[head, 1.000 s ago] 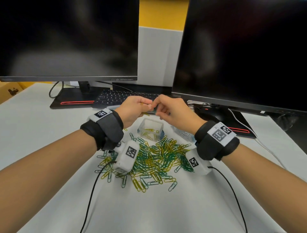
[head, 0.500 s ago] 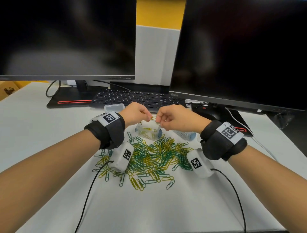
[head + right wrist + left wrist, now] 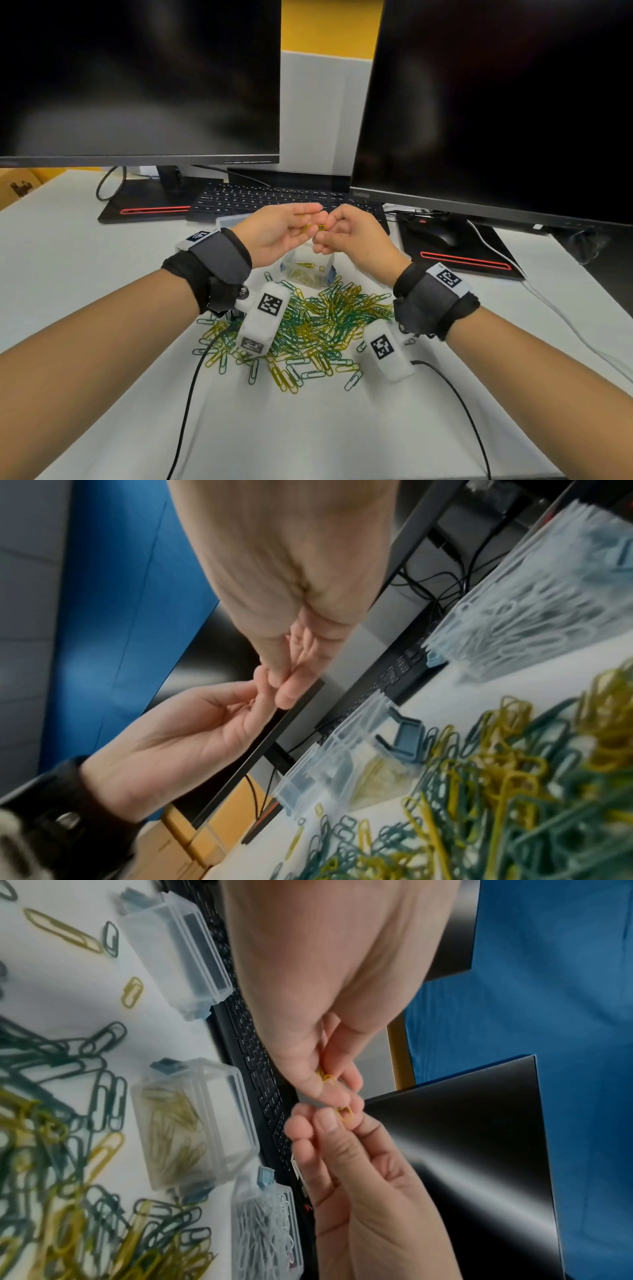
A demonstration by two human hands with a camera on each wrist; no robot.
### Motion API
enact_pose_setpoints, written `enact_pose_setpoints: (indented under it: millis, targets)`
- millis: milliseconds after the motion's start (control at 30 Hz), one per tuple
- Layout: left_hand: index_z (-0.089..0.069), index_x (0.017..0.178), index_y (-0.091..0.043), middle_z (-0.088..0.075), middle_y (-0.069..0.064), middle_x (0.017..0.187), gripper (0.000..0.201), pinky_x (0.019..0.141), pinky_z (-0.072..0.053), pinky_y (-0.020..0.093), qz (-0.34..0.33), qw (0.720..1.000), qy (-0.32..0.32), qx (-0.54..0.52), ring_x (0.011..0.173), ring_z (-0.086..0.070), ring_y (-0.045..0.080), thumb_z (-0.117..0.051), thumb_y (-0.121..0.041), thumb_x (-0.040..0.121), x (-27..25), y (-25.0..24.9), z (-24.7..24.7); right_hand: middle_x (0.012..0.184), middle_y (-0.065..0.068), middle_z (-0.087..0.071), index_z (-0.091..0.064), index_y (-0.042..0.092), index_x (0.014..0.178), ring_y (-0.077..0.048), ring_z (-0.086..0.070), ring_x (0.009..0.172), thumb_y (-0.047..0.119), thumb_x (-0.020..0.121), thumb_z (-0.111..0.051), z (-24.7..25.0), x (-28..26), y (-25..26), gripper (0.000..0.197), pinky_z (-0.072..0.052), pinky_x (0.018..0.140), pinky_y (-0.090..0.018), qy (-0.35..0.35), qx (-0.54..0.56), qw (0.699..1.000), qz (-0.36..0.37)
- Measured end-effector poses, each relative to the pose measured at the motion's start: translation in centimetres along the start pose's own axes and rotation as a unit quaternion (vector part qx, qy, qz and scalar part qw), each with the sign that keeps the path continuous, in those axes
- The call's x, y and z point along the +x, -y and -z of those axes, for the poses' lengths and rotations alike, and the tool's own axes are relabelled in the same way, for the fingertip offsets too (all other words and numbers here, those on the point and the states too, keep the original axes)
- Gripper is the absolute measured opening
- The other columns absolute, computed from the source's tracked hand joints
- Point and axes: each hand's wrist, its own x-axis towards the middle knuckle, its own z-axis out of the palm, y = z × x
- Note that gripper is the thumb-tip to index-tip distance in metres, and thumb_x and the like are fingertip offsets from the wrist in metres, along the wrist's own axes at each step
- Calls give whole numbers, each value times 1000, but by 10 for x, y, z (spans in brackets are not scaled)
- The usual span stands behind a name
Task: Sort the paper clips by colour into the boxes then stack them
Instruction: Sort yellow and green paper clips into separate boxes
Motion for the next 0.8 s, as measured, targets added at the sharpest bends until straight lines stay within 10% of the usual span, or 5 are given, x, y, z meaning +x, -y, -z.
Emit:
enact_pose_setpoints:
  millis: [800]
  targets:
    - [-49, 133, 0, -61, 13, 128, 47, 98, -48, 26, -61, 990, 46, 118, 118, -59, 19, -39, 16, 90, -10, 0, 1, 81, -2, -65, -67, 18, 94, -13, -63, 63, 22, 86, -71, 5, 3, -2, 10, -54, 65, -27, -47, -233, 959, 156]
